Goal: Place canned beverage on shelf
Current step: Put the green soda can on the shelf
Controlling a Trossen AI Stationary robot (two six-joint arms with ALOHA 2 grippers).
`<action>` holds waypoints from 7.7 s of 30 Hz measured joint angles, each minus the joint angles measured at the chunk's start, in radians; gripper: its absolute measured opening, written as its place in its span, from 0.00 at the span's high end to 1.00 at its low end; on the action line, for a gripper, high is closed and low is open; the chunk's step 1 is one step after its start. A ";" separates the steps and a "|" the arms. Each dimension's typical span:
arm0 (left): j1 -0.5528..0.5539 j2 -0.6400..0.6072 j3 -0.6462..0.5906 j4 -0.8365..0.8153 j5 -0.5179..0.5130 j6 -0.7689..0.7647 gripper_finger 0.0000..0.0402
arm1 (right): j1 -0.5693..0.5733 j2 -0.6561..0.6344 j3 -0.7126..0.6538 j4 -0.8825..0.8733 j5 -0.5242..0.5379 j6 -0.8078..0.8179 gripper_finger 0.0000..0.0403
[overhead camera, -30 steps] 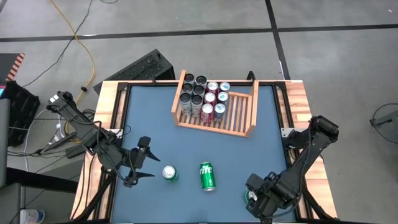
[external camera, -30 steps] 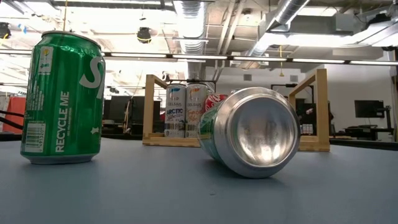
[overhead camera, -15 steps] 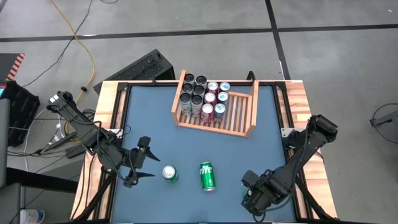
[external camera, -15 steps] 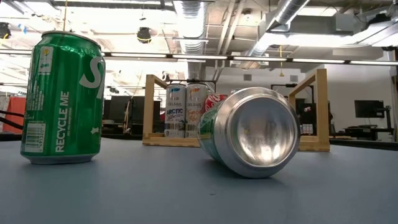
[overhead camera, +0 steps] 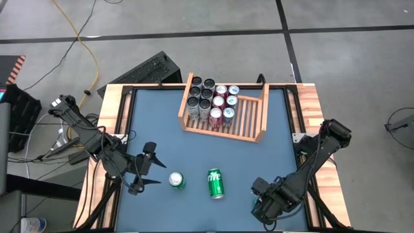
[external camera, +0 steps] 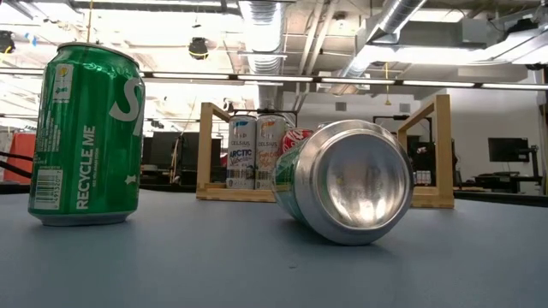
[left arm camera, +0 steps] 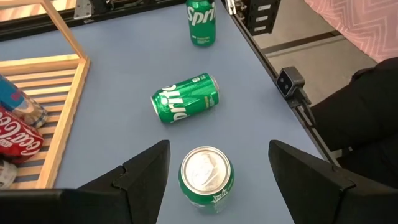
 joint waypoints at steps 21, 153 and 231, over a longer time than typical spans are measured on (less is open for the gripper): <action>0.000 0.000 0.000 0.000 0.002 -0.035 0.35 | -0.129 0.000 0.004 -0.050 0.008 -0.603 0.44; -0.014 0.184 0.000 0.243 0.052 0.083 0.35 | -0.030 -0.058 -0.240 0.740 1.003 -0.372 0.29; 0.612 1.350 0.925 0.131 0.264 -0.013 0.35 | 0.209 0.018 -0.241 -0.112 0.397 0.604 0.29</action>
